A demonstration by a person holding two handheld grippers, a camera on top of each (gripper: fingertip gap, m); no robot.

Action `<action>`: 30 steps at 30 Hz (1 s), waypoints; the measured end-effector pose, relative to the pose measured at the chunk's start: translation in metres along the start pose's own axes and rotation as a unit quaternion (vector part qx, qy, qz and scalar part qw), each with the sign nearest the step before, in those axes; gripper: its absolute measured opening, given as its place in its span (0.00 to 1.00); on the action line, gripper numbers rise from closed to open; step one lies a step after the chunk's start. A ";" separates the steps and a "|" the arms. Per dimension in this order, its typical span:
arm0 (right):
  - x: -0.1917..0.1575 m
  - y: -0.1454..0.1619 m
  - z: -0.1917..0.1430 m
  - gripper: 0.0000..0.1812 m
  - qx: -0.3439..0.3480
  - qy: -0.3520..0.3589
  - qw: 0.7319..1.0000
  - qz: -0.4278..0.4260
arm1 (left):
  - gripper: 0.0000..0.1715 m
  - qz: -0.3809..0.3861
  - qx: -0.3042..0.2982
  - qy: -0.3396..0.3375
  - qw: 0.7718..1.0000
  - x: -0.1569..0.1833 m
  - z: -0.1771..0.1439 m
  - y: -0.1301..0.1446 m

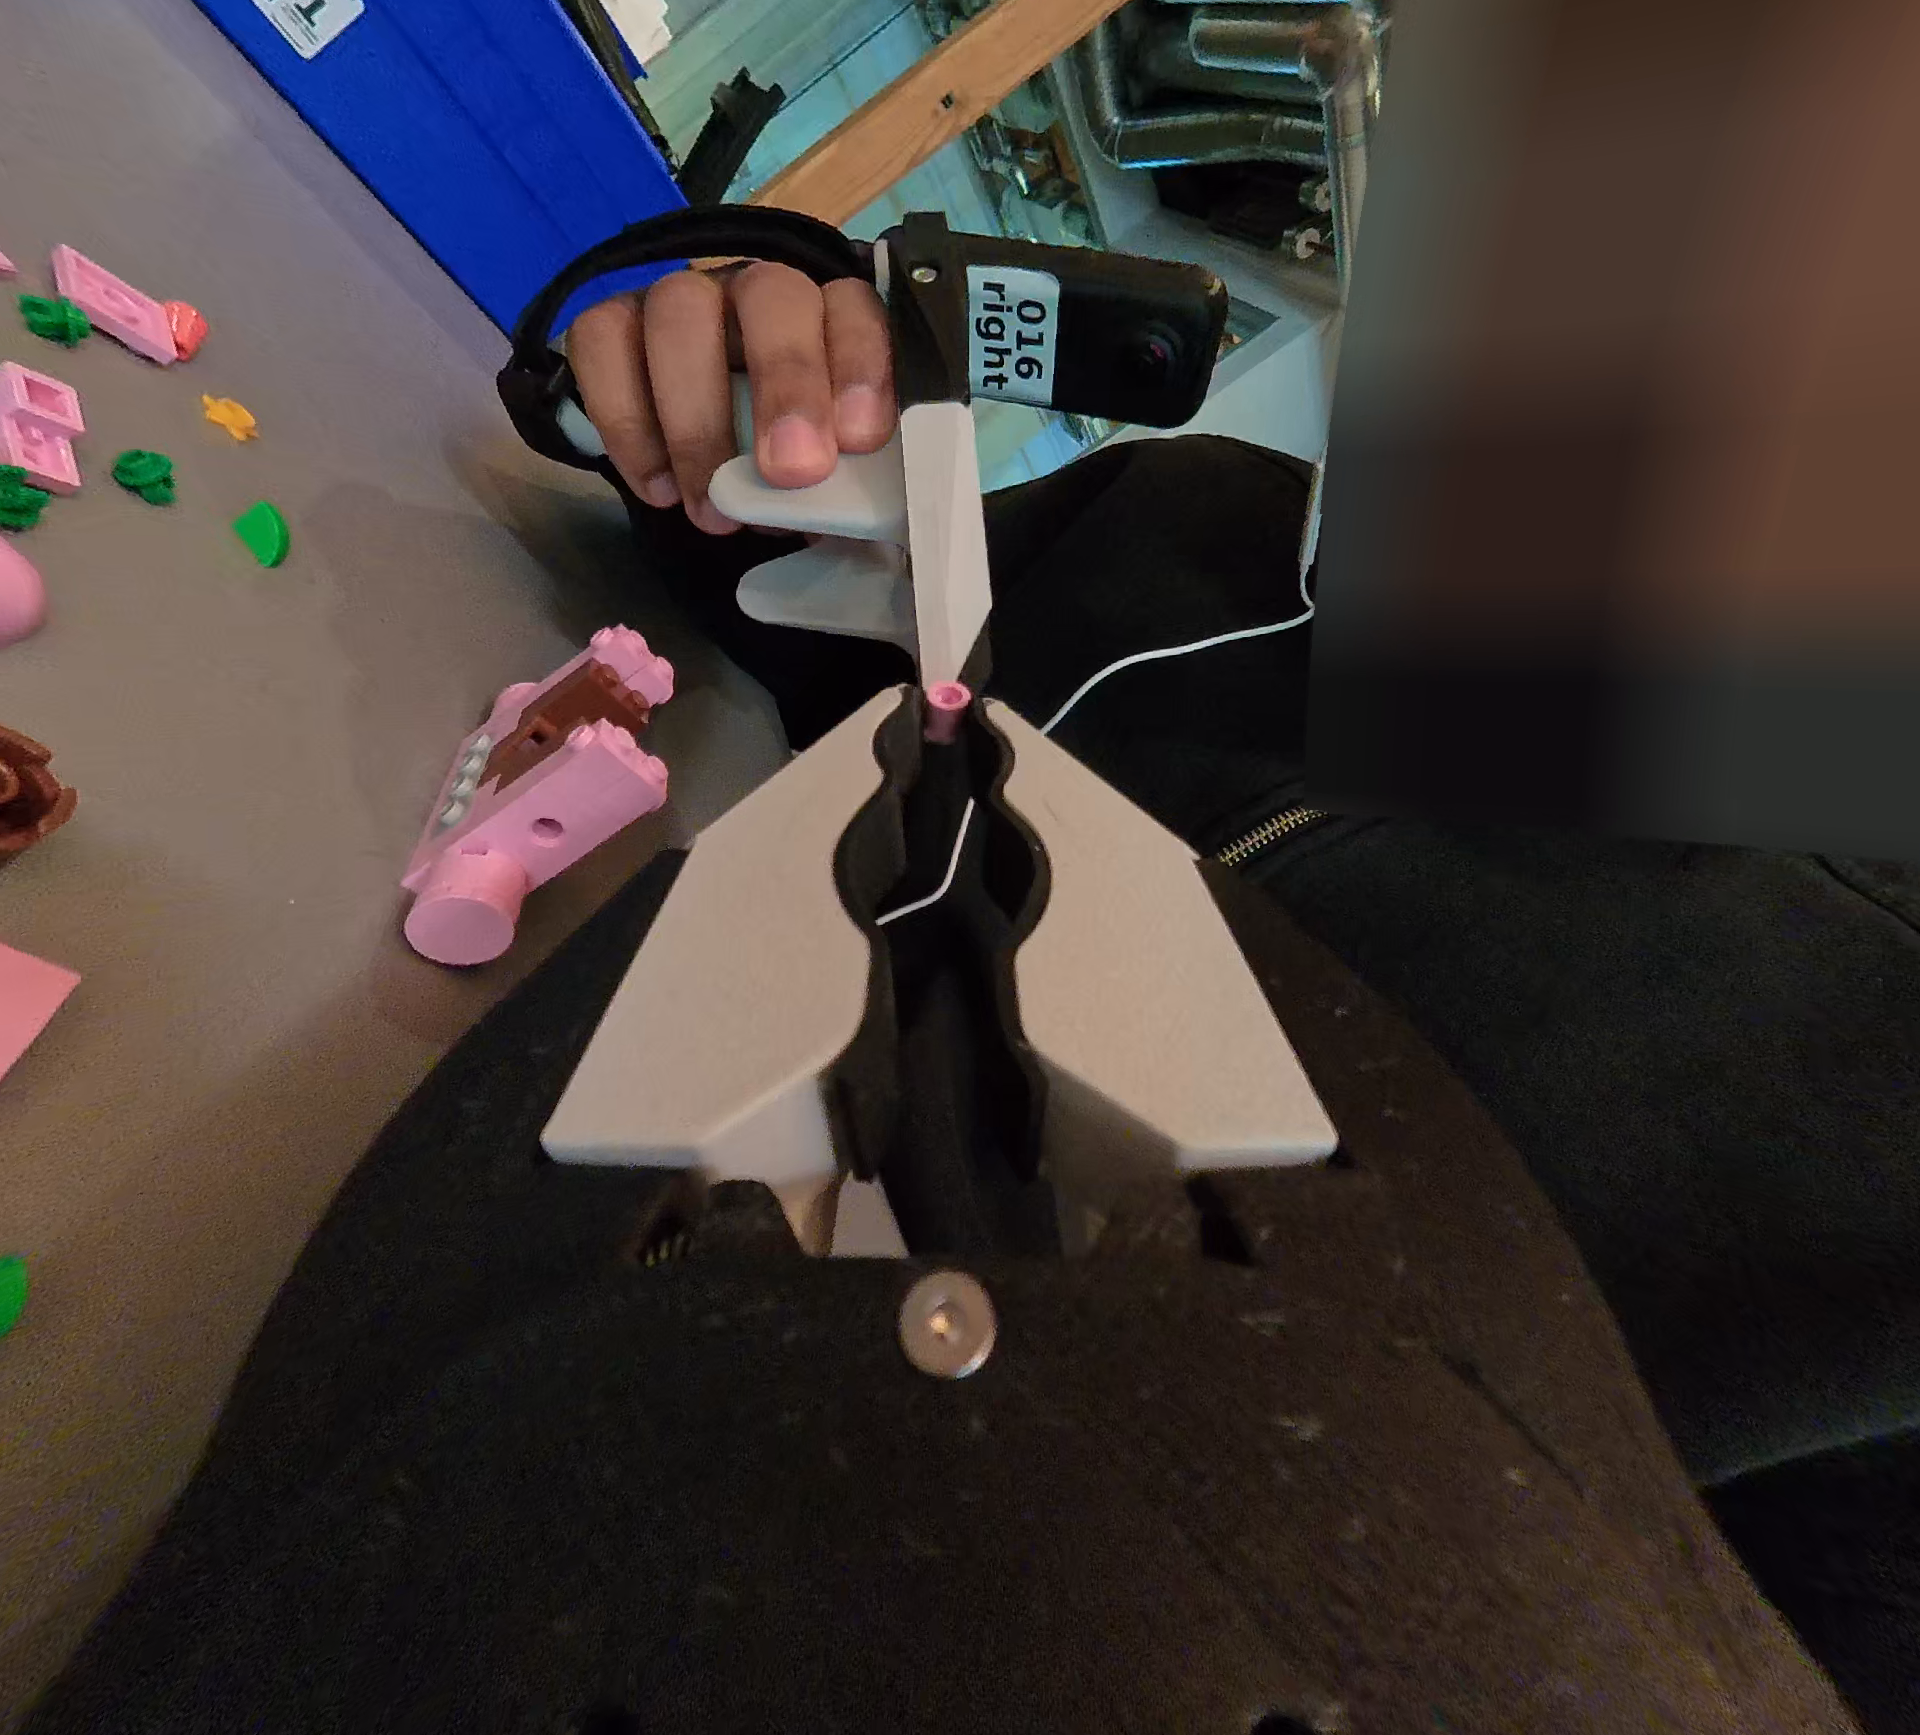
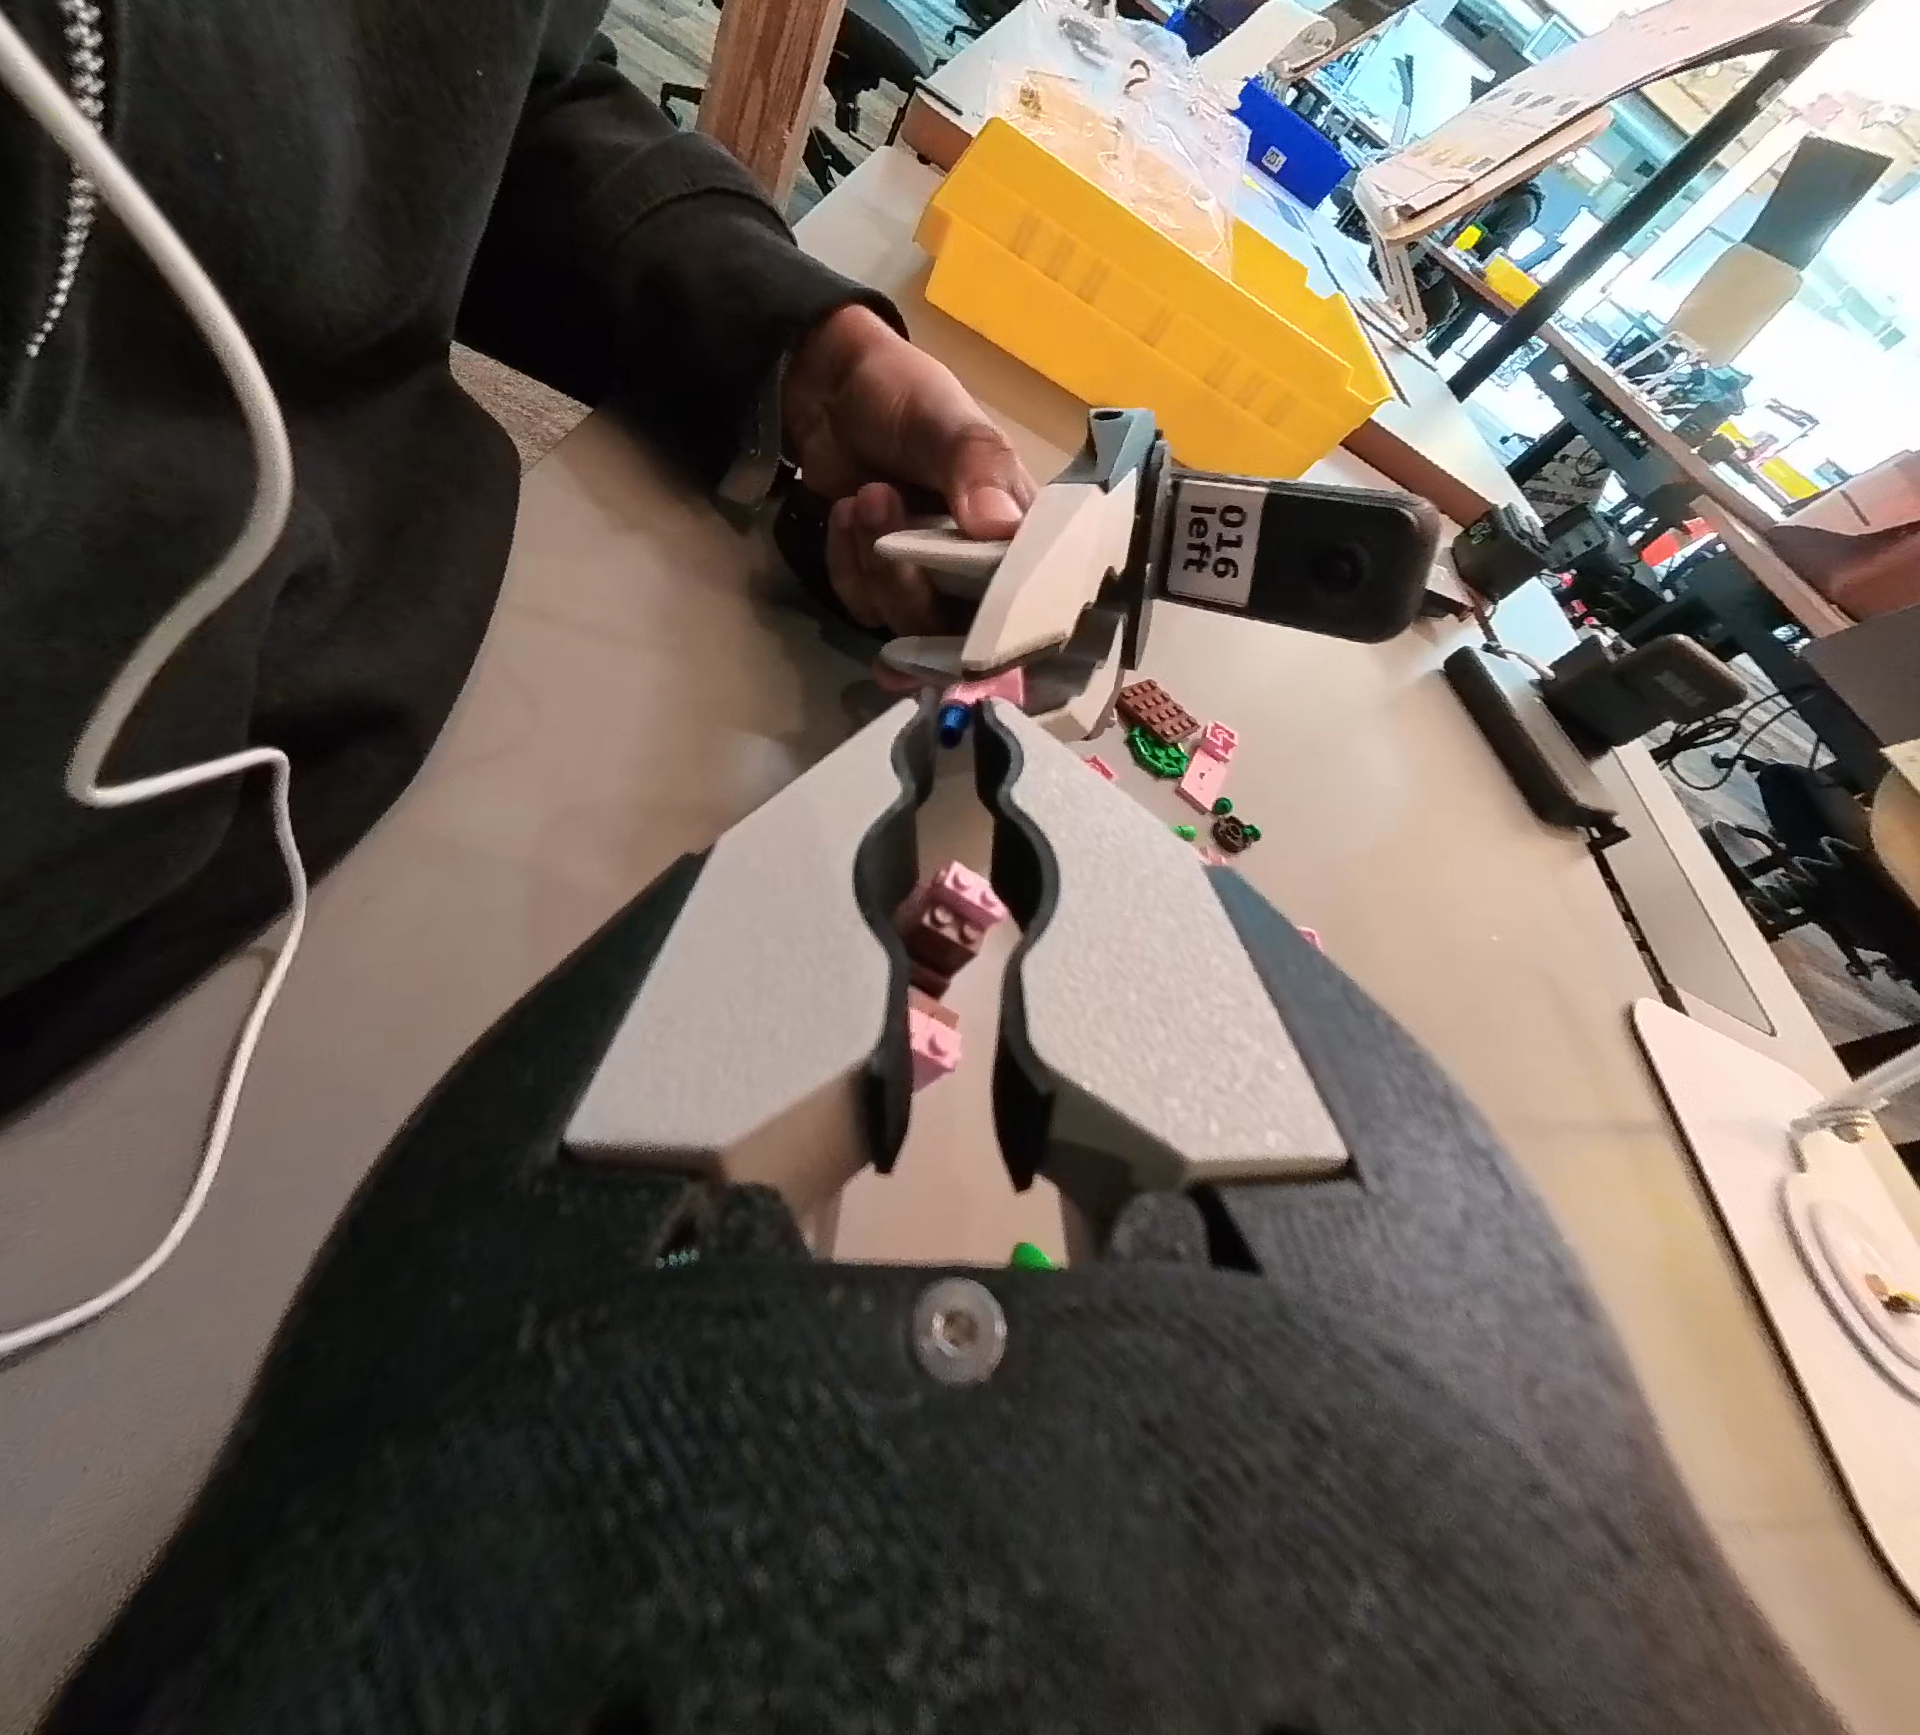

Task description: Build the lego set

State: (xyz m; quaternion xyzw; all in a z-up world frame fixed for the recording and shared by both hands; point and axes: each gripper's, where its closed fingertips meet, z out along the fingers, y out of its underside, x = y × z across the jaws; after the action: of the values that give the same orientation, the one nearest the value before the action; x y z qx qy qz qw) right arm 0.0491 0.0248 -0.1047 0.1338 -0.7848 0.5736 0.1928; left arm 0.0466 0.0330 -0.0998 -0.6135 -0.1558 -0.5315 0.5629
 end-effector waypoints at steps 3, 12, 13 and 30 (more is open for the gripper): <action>0.001 0.001 0.001 0.03 0.001 0.003 1.000 0.011 | 0.03 0.017 -0.004 -0.018 1.000 -0.001 -0.001 -0.001; 0.007 0.059 0.006 0.24 -0.124 -0.020 0.960 0.250 | 0.03 0.173 0.002 -0.238 0.956 -0.031 -0.045 -0.024; 0.002 0.061 0.009 0.23 -0.125 -0.038 0.951 0.280 | 0.03 0.197 -0.022 -0.275 0.941 -0.039 -0.048 -0.021; 0.001 0.071 0.015 0.08 -0.129 -0.040 0.946 0.296 | 0.03 0.284 -0.123 -0.291 0.905 -0.044 -0.029 0.005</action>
State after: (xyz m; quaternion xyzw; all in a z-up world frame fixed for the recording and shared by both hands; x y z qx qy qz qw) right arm 0.0158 0.0322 -0.1684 -0.1078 -0.8635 0.4926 -0.0011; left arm 0.0194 0.0244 -0.1445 -0.8238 -0.0648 -0.1615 0.5396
